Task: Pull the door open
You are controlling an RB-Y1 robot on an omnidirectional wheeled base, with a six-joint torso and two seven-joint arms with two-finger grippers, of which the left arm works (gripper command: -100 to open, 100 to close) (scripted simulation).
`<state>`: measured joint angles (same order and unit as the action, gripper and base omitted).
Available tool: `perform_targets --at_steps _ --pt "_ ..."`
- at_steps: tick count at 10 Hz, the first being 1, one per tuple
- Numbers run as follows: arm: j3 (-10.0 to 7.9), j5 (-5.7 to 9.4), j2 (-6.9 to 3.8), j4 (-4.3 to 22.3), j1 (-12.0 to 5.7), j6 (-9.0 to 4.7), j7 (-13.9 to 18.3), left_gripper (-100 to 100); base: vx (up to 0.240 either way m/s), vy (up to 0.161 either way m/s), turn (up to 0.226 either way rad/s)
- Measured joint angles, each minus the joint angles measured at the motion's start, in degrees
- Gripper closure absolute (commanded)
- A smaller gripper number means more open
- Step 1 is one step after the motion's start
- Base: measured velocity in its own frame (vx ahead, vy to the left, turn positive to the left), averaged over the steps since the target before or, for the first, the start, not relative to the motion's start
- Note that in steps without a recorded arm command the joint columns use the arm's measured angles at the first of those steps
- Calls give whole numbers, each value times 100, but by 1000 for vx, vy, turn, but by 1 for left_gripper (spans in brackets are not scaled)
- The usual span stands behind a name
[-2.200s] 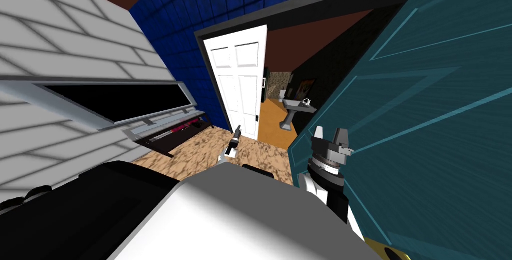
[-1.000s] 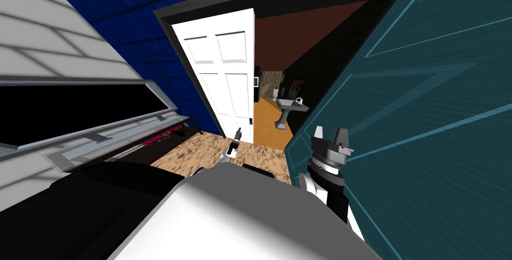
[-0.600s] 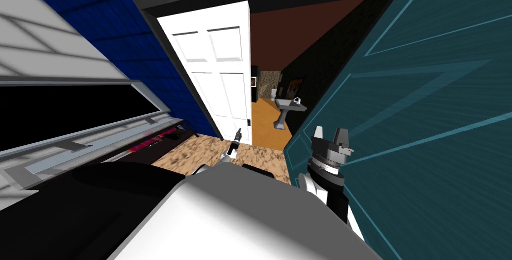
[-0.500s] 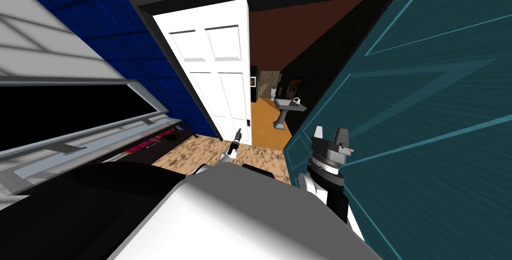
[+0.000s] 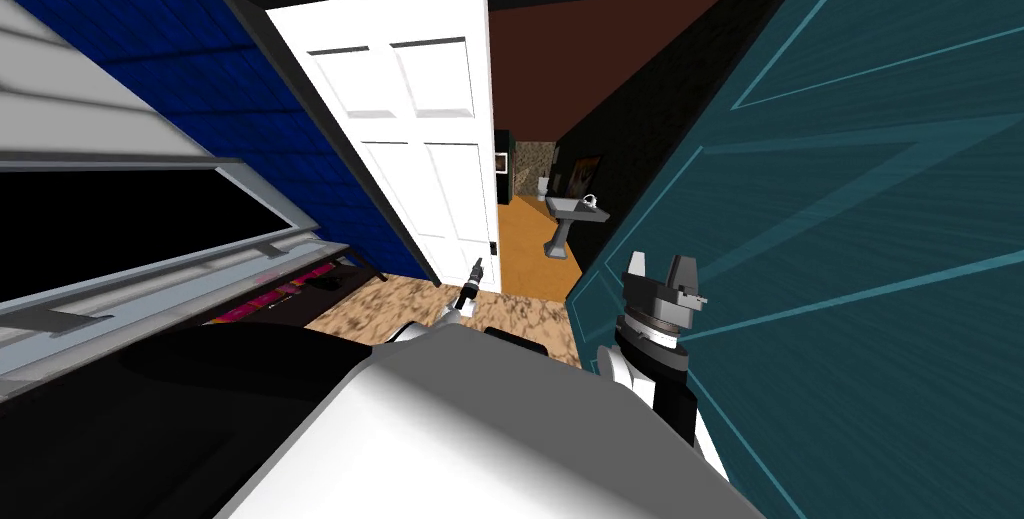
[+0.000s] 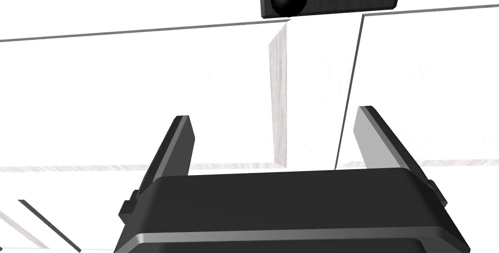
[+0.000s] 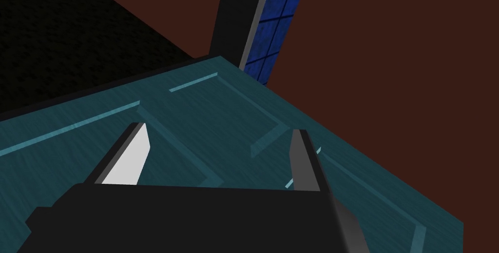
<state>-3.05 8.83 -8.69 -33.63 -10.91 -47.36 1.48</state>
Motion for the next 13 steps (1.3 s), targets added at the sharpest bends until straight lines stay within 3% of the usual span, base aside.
perform_targets --at_steps 5,6,8,10,11,12,13 --pt "1 75 -17 630 -263 -175 59 -100 71 12 -56" --pt "1 77 -17 643 -269 -180 60 -100 132 -3 -122" --pt "-34 104 -94 528 -145 -159 109 -100 193 -44 -91" --pt "-73 140 -264 921 -262 -355 261 -100 172 -23 -75" --pt "-80 148 -309 976 -259 -419 321 -100 41 1 5" --pt "-81 148 -316 863 -190 -385 329 -100 142 -24 -166" --pt "-105 170 -417 1072 -228 -482 406 -100 170 -3 -86"
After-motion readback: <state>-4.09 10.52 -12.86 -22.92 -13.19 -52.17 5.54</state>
